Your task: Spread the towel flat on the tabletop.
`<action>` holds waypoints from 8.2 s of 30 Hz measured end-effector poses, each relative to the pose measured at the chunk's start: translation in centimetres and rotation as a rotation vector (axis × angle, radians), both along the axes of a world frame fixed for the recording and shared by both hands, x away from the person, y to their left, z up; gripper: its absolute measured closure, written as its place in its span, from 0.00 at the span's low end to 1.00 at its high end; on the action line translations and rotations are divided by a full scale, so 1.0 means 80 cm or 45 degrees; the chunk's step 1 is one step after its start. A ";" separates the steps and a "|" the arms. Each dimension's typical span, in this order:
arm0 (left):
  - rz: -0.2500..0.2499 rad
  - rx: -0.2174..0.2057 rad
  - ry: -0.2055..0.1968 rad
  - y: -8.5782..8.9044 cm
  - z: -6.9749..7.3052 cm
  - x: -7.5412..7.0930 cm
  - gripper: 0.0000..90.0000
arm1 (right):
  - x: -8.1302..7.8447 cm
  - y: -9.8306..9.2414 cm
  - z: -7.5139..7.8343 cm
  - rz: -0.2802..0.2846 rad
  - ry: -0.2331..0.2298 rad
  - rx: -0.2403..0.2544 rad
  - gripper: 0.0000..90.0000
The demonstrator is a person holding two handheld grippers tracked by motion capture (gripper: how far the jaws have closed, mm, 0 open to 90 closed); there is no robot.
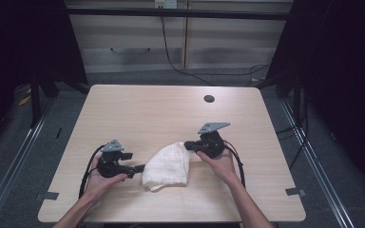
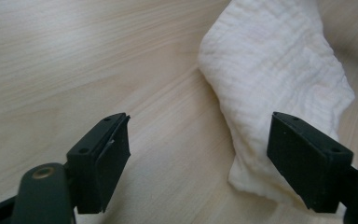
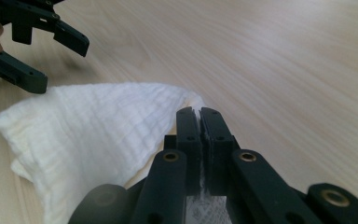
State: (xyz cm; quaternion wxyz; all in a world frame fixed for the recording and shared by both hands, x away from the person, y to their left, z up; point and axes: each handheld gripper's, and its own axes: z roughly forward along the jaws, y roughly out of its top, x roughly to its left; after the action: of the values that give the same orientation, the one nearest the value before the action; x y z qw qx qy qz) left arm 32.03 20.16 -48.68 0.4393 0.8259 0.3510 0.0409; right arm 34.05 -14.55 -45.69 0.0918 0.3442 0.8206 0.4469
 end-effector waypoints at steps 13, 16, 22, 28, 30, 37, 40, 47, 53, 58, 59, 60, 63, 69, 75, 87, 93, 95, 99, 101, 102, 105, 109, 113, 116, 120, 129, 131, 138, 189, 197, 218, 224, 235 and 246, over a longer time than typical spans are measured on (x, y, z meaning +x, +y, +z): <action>0.077 -0.032 0.013 0.020 0.001 0.009 0.23 | 0.009 -0.020 0.082 -0.069 -0.140 0.027 0.97; 0.073 -0.029 0.013 0.019 0.000 0.009 0.24 | 0.009 -0.022 0.095 -0.077 -0.164 0.030 0.97; 0.061 -0.020 0.019 0.017 -0.002 0.009 0.25 | 0.015 -0.028 0.140 -0.118 -0.238 0.021 0.97; 0.060 -0.018 0.016 0.017 -0.002 0.009 0.25 | 0.018 -0.026 0.184 -0.128 -0.312 0.010 0.97; 0.063 -0.015 0.014 0.017 -0.002 0.009 0.25 | 0.018 -0.024 0.199 -0.126 -0.341 0.016 0.97; 0.067 -0.011 0.017 0.016 -0.003 0.010 0.24 | 0.008 -0.016 0.220 -0.090 -0.383 0.026 0.97; 0.055 0.000 0.016 0.014 -0.004 0.009 0.25 | 0.006 -0.004 0.187 -0.043 -0.328 0.025 0.97; 0.060 0.003 0.017 0.012 -0.005 0.009 0.25 | 0.008 0.007 0.124 -0.015 -0.224 0.068 0.97; 0.056 0.002 0.016 0.012 -0.004 0.008 0.25 | 0.006 0.022 0.063 0.017 -0.104 0.083 0.97; 0.047 0.004 0.009 0.009 -0.004 0.008 0.25 | 0.006 0.021 0.032 0.003 -0.051 0.087 0.97; 0.046 0.005 0.006 0.008 -0.005 0.008 0.26 | 0.003 0.017 0.027 -0.009 -0.054 0.078 0.97; 0.046 0.005 0.006 0.008 -0.005 0.008 0.26 | 0.003 0.017 0.027 -0.009 -0.054 0.078 0.97; 0.043 -0.001 0.001 0.004 -0.006 0.010 0.29 | -0.001 0.008 0.021 -0.037 -0.053 0.078 0.97; 0.024 -0.018 -0.024 -0.014 0.006 0.017 0.32 | -0.009 -0.016 -0.002 -0.105 -0.023 0.042 0.97; -0.011 -0.014 -0.038 -0.019 0.013 0.017 0.33 | -0.005 -0.031 -0.030 -0.174 0.019 -0.025 0.97; -0.002 -0.035 -0.024 -0.017 0.005 0.015 0.37 | -0.001 -0.005 -0.062 -0.127 0.080 -0.090 0.97; -0.008 -0.054 -0.014 -0.017 0.002 0.015 0.41 | -0.012 0.007 -0.063 -0.057 0.077 -0.091 0.97; -0.016 -0.057 -0.010 -0.017 0.001 0.015 0.44 | -0.016 0.011 -0.062 -0.032 0.079 -0.088 0.97; -0.037 -0.054 -0.002 -0.020 -0.003 0.015 0.45 | -0.022 0.015 -0.063 0.002 0.082 -0.072 0.97; -0.049 -0.039 -0.010 -0.022 -0.004 0.015 0.45 | -0.025 0.018 -0.063 0.020 0.091 -0.066 0.97; -0.051 -0.027 -0.014 -0.024 -0.005 0.014 0.45 | -0.026 0.019 -0.064 0.032 0.095 -0.058 0.97; -0.056 -0.010 -0.021 -0.029 -0.011 0.013 0.42 | -0.030 0.023 -0.063 0.051 0.096 -0.066 0.97; -0.111 0.004 -0.034 -0.037 -0.014 0.013 0.44 | -0.032 0.028 -0.063 0.077 0.094 -0.066 0.97; -0.156 0.006 -0.039 -0.042 -0.017 0.013 0.58 | -0.033 0.032 -0.063 0.089 0.096 -0.062 0.97; -0.185 -0.005 -0.031 -0.043 -0.018 0.013 0.66 | -0.033 0.034 -0.063 0.090 0.099 -0.066 0.97; -0.192 -0.028 -0.039 -0.041 -0.014 0.012 0.87 | -0.032 0.034 -0.062 0.091 0.104 -0.064 0.97; -0.195 -0.106 -0.044 -0.030 -0.002 0.008 0.97 | -0.029 0.034 -0.057 0.050 0.091 -0.054 0.97; -0.195 -0.115 -0.047 -0.028 0.000 0.009 0.97 | -0.027 0.031 -0.052 0.037 0.073 -0.049 0.97; -0.180 -0.147 -0.050 -0.022 0.004 0.009 0.97 | -0.027 0.010 -0.034 -0.020 0.031 -0.004 0.97; 0.103 -0.379 -0.241 0.019 0.183 0.075 0.97 | 0.021 -0.080 0.175 -0.437 -0.291 0.248 0.98; 0.140 -0.387 -0.266 0.014 0.209 0.107 0.98 | 0.058 -0.079 0.210 -0.483 -0.305 0.210 0.98; -0.002 -0.258 -0.196 0.018 0.135 0.055 0.98 | -0.003 -0.084 0.109 -0.353 -0.181 0.201 0.98; -0.040 -0.215 -0.142 0.018 0.104 0.036 0.97 | -0.028 -0.086 0.081 -0.329 -0.145 0.183 0.98; -0.115 -0.155 -0.058 0.018 0.055 -0.005 0.97 | -0.072 -0.088 0.030 -0.300 -0.047 0.121 0.97; -0.166 -0.061 0.039 0.019 0.016 -0.036 0.97 | -0.113 -0.078 -0.020 -0.265 0.065 0.016 0.96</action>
State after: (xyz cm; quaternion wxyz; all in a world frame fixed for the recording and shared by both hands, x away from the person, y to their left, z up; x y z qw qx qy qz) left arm 29.18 21.67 -47.41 0.4553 0.8367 0.3041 -0.0087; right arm 25.03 -20.77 -47.32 0.1145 0.4393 0.7798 0.4311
